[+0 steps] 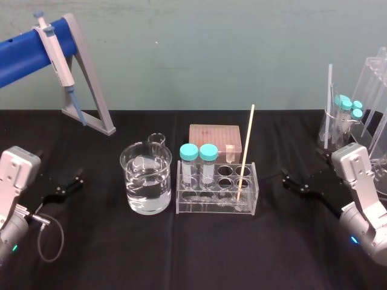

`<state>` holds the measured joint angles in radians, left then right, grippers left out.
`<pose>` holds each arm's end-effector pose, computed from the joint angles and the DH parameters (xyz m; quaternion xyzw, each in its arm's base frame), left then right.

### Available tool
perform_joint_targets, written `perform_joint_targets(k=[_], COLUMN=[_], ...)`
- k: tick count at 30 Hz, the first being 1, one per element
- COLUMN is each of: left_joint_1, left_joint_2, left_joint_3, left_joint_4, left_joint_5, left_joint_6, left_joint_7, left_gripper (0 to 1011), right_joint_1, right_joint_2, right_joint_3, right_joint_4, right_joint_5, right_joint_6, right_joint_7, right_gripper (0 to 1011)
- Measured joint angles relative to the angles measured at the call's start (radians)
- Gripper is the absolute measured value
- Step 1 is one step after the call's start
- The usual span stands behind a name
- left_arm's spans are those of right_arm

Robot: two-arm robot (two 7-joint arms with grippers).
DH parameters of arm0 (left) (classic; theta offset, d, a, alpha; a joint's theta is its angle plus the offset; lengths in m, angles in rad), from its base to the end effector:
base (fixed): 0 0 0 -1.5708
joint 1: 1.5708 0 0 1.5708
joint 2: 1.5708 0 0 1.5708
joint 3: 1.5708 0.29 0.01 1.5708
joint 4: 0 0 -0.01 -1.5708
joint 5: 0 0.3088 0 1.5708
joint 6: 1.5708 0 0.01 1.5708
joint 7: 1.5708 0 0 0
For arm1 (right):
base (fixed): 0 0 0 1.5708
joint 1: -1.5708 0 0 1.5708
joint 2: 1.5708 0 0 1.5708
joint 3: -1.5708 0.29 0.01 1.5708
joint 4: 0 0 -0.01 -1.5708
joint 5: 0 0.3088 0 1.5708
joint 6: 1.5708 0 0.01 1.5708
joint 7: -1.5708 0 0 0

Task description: Hold the thermometer with one hand and immerse one end into the beaker, then reinsert it into the test tube rack.

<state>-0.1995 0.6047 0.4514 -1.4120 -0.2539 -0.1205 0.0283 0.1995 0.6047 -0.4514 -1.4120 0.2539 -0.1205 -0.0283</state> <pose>0.3581 0.0827 -0.3023 0.1415 -0.1325 0.5799 0.7913 0.3581 -0.0827 -0.3023 -0.1415 -0.1325 -0.5799 0.7913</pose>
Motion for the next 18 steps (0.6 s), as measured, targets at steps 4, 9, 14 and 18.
perform_joint_targets(k=[4, 9, 14, 18], left_joint_1=[0.000, 0.000, 0.000, 0.000], left_joint_2=[0.000, 0.000, 0.000, 0.000], left_joint_3=[0.000, 0.000, 0.000, 0.000], left_joint_4=[0.000, 0.000, 0.000, 0.000], left_joint_5=[0.000, 0.000, 0.000, 0.000], left_joint_6=[0.000, 0.000, 0.000, 0.000], left_joint_7=[0.000, 0.000, 0.000, 0.000], left_gripper=[1004, 1004, 1004, 1004], right_joint_1=[0.000, 0.000, 0.000, 0.000], right_joint_2=[0.000, 0.000, 0.000, 0.000], right_joint_3=[0.000, 0.000, 0.000, 0.000], right_joint_4=[0.000, 0.000, 0.000, 0.000], right_joint_5=[0.000, 0.000, 0.000, 0.000], right_joint_6=[0.000, 0.000, 0.000, 0.000], right_joint_7=[0.000, 0.000, 0.000, 0.000], right_gripper=[1003, 1003, 1003, 1003])
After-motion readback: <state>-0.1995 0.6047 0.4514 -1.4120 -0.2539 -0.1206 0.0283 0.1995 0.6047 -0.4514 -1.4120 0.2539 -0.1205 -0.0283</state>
